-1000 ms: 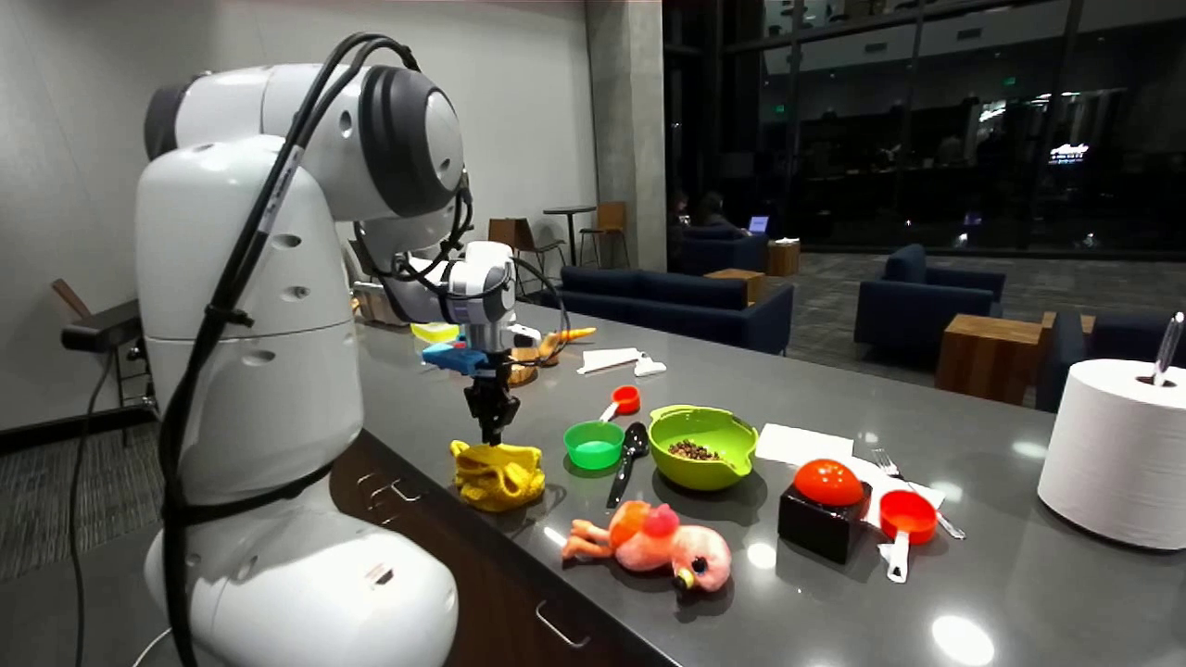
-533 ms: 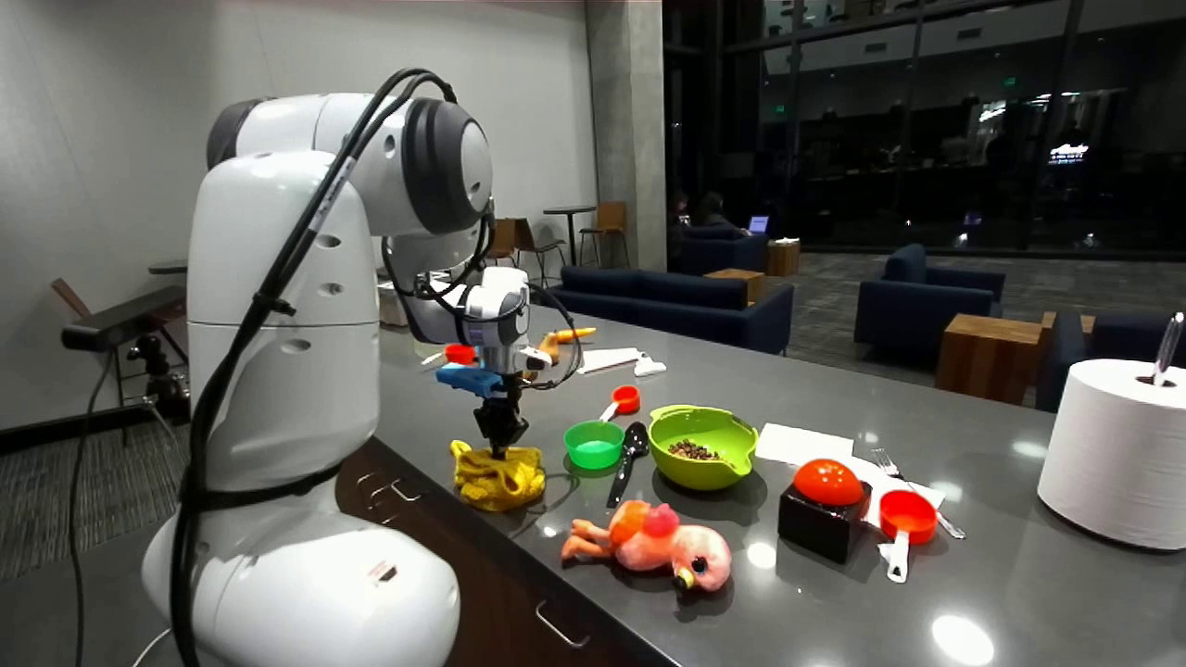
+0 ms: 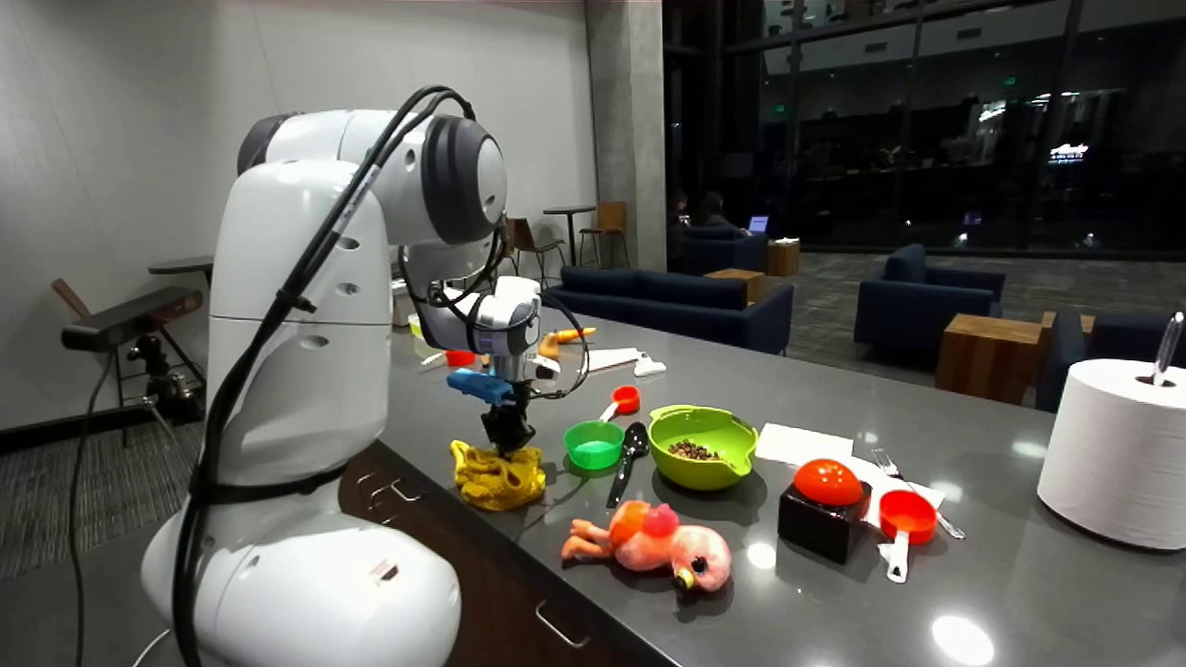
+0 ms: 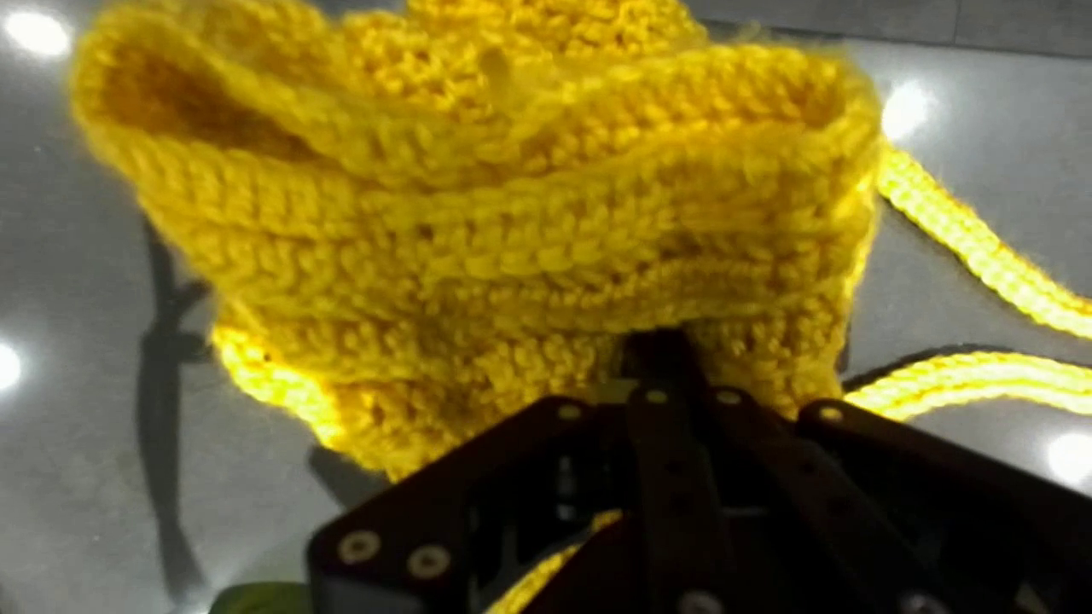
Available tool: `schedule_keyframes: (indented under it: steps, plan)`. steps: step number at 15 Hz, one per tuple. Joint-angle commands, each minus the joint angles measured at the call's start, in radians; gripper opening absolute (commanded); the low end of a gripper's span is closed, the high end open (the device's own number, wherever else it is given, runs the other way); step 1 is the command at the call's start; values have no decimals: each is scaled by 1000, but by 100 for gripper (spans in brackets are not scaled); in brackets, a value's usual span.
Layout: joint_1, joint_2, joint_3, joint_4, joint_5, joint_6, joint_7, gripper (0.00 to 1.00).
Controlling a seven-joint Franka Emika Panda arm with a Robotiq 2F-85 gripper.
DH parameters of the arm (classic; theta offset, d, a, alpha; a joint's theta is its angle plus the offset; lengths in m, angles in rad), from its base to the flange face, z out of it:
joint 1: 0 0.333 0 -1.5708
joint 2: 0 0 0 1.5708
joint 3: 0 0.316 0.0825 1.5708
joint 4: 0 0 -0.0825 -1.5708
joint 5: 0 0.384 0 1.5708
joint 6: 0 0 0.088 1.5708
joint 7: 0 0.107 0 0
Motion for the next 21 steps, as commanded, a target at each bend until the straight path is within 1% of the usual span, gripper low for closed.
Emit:
schedule_keyframes:
  steps: [1,5,9,13,17,19,21]
  plan:
    - [37,-19,-18,44,-17,-60,24,0]
    - [58,-50,-21,73,-25,-125,65,0]
    - [64,-113,-20,54,-35,-197,144,0]
    - [55,-176,-10,20,-36,-260,218,0]
    - [38,-197,-5,-45,-25,-196,195,0]
    - [27,-192,-8,-89,-20,-128,170,0]
    - [13,-182,-12,-140,-9,-34,133,0]
